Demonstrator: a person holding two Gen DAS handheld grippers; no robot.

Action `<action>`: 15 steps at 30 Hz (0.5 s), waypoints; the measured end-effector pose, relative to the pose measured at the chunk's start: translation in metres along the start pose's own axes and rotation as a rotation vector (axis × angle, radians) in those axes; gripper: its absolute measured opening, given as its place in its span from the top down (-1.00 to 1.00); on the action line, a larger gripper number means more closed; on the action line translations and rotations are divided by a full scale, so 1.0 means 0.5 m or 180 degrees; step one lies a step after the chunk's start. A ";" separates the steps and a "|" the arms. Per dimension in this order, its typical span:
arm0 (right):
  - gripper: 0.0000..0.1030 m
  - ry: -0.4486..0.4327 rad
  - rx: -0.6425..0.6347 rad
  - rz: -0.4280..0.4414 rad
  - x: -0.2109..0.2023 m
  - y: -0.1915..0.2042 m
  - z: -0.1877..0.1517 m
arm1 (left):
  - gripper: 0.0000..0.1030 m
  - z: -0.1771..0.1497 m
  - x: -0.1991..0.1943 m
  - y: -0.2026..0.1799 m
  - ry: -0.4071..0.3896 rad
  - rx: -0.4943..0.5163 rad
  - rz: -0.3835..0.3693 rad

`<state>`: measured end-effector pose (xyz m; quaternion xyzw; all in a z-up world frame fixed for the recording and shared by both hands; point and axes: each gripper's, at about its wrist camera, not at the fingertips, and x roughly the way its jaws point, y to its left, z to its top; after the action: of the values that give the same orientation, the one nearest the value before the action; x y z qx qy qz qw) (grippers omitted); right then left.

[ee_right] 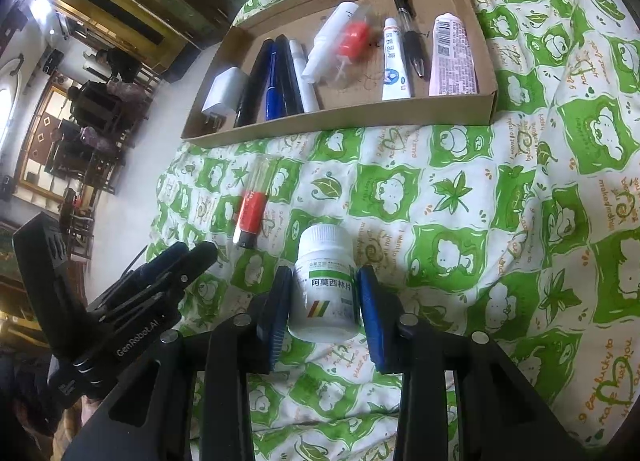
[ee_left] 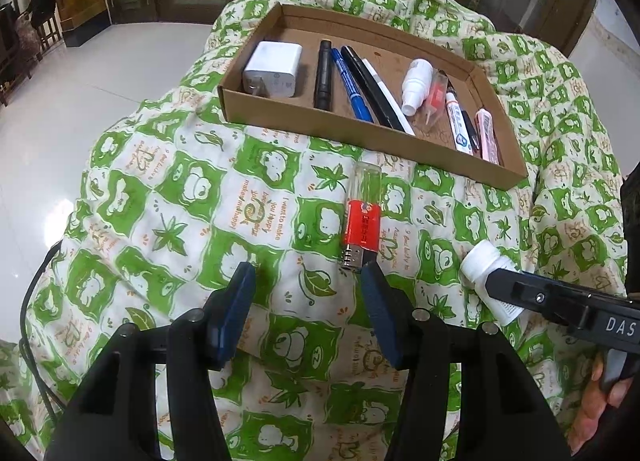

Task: Organize rigid objects
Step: 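Move the right tool back to the quilt and grasp the white pill bottle, then grasp the red lighter with the left tool while the right tool holds the pill bottle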

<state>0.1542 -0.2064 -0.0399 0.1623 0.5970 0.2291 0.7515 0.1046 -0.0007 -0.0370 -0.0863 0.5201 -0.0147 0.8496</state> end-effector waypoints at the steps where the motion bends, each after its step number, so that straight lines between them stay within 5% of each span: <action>1: 0.41 -0.0002 0.0008 0.0011 -0.001 -0.001 0.001 | -0.04 0.001 0.001 -0.004 0.0014 0.0023 -0.0002; 15: 0.41 0.0068 0.0111 0.0018 0.003 -0.021 0.003 | -0.03 0.034 0.043 -0.095 0.0144 0.0556 -0.0010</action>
<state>0.1576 -0.2145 -0.0462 0.1747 0.6084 0.2225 0.7415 0.1327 -0.0479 -0.0404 -0.0124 0.5358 -0.0632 0.8419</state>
